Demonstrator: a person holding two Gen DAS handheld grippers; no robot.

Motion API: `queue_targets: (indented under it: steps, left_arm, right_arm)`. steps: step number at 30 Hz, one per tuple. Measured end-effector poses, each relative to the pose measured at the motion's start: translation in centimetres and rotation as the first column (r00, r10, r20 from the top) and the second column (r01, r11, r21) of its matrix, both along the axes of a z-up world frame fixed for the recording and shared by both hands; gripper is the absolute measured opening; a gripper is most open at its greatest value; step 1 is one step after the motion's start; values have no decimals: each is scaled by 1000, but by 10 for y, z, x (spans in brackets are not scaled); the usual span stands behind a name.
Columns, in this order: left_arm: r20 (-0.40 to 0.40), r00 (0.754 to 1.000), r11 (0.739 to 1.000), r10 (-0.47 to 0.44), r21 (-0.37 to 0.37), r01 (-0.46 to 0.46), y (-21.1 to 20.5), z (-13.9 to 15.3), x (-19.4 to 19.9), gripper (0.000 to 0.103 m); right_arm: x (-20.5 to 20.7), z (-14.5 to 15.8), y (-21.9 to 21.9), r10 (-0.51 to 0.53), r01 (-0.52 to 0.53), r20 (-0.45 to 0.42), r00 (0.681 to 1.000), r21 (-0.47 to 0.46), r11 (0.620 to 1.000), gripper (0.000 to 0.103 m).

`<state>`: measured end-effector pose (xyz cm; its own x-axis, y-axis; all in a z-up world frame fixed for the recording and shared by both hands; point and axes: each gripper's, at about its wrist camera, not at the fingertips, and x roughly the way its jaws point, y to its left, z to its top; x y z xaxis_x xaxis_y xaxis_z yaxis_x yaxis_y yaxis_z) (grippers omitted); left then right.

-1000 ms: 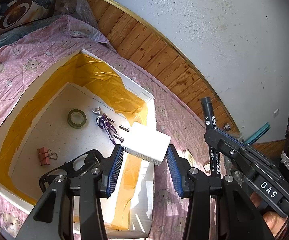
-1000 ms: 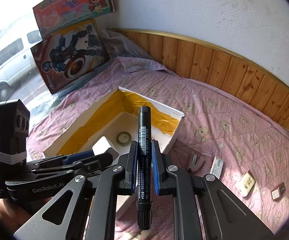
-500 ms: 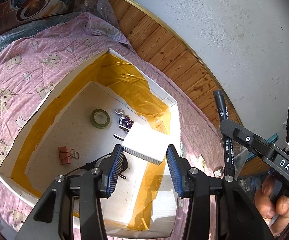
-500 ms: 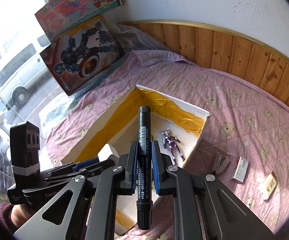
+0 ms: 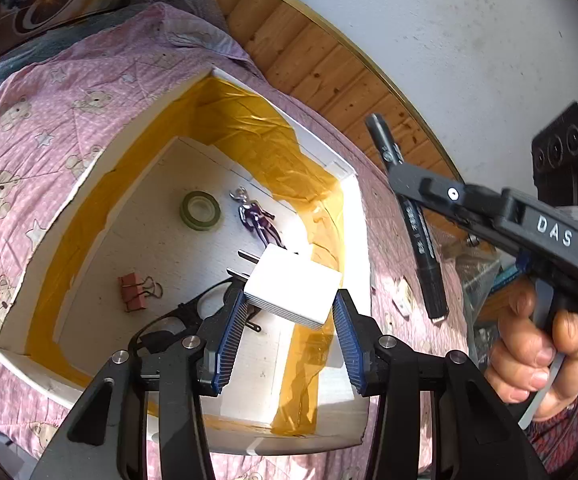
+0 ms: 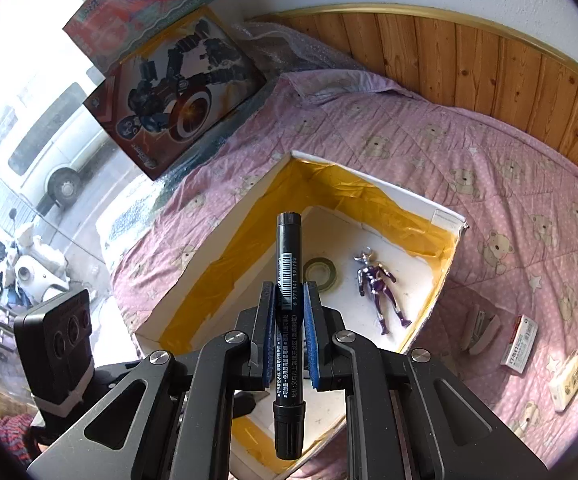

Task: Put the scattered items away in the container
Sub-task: 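Lower the black marker into the box and open the right tool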

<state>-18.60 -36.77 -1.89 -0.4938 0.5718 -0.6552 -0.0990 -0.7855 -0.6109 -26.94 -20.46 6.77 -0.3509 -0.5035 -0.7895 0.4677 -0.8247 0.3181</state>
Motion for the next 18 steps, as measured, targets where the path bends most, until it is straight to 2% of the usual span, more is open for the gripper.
queue_targets:
  steps: [4,8,13,18]
  left_arm:
    - [-23,993,991,-119,-66,117,25,3,3,46]
    - [-27,981,975,-193,-115,189,40,1,6,46]
    - [-5,975,966,-220,-137,218,44,-9,4,46]
    - [34,975,964,-218,-149,220,40,-20,2,46]
  right_arm:
    - [-7,-9,-2,13,-13,30,999,2,1000,14]
    - [-18,-16,-5,19,-19,59,998,-1,1000,14]
    - [-32,-22,-16,48,-47,96,994,-12,999,14]
    - [-36,-27,-49,193,-196,103,976,19,980,14]
